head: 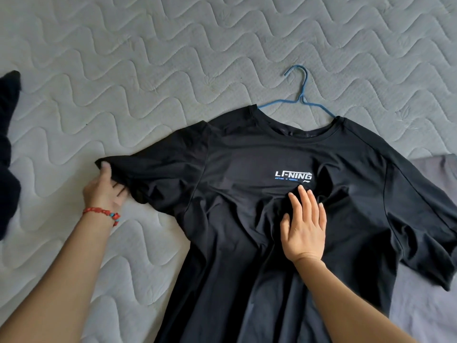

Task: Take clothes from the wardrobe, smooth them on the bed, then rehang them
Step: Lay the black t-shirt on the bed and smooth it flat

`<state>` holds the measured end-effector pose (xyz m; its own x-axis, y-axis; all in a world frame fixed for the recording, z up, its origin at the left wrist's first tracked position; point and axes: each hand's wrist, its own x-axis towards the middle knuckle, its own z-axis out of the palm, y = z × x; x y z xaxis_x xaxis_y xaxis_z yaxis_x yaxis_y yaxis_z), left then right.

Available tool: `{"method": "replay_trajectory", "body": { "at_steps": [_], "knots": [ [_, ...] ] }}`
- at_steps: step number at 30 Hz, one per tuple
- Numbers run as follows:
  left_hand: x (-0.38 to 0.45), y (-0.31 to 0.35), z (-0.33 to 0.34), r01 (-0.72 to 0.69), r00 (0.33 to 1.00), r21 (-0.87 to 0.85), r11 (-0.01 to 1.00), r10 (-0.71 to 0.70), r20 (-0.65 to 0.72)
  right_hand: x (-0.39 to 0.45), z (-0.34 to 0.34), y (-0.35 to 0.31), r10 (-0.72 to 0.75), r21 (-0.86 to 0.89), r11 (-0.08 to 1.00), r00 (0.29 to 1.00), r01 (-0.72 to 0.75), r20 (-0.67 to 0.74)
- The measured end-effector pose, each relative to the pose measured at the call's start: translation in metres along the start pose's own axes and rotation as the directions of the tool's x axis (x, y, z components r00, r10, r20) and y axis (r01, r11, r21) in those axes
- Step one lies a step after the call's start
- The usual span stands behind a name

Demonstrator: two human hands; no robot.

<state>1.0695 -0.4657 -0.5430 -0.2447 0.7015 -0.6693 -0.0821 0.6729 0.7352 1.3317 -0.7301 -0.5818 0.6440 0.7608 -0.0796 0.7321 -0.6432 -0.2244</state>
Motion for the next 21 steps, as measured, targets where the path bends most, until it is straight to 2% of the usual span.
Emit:
{"method": "replay_trajectory", "body": {
  "at_steps": [2, 4, 8, 12, 13, 15, 17, 19, 21],
  "knots": [
    [-0.006, -0.004, 0.002, 0.062, 0.99, 0.045, 0.997, -0.068, 0.125, -0.001, 0.0, 0.0, 0.003, -0.001, 1.0, 1.0, -0.003, 0.004],
    [-0.013, -0.01, 0.008, 0.049, 0.98, 0.121, 0.991, -0.072, 0.186, -0.001, -0.001, -0.001, 0.01, 0.003, 1.0, 1.0, -0.01, 0.009],
    [-0.013, -0.011, 0.008, -0.077, 0.995, 0.297, 0.952, 0.092, -0.036, -0.002, -0.003, -0.002, 0.018, 0.02, 1.0, 1.0, -0.019, 0.018],
    [-0.016, -0.004, -0.017, -0.143, 0.945, 0.457, 0.878, 0.259, -0.201, -0.003, -0.004, -0.001, 0.017, 0.02, 1.0, 0.999, -0.018, 0.041],
    [-0.016, -0.006, -0.024, -0.135, 0.941, 0.461, 0.877, 0.259, -0.217, -0.003, -0.005, -0.001, 0.018, 0.018, 1.0, 0.999, -0.019, 0.047],
    [-0.018, -0.012, -0.036, -0.037, 0.975, 0.41, 0.911, 0.124, -0.186, -0.003, -0.005, -0.002, 0.021, 0.019, 1.0, 0.998, -0.022, 0.056],
    [-0.023, -0.016, -0.043, 0.092, 0.995, 0.32, 0.943, -0.078, -0.058, -0.006, -0.005, -0.004, 0.034, 0.03, 0.999, 0.998, -0.036, 0.06],
    [-0.027, -0.019, -0.046, 0.102, 0.991, 0.306, 0.946, -0.125, 0.056, -0.011, -0.003, -0.008, 0.068, 0.062, 0.995, 0.996, -0.072, 0.06],
    [-0.033, -0.023, -0.045, 0.07, 0.994, 0.291, 0.954, -0.091, 0.058, -0.022, 0.0, -0.013, 0.109, 0.092, 0.989, 0.992, -0.115, 0.061]
  ]
}}
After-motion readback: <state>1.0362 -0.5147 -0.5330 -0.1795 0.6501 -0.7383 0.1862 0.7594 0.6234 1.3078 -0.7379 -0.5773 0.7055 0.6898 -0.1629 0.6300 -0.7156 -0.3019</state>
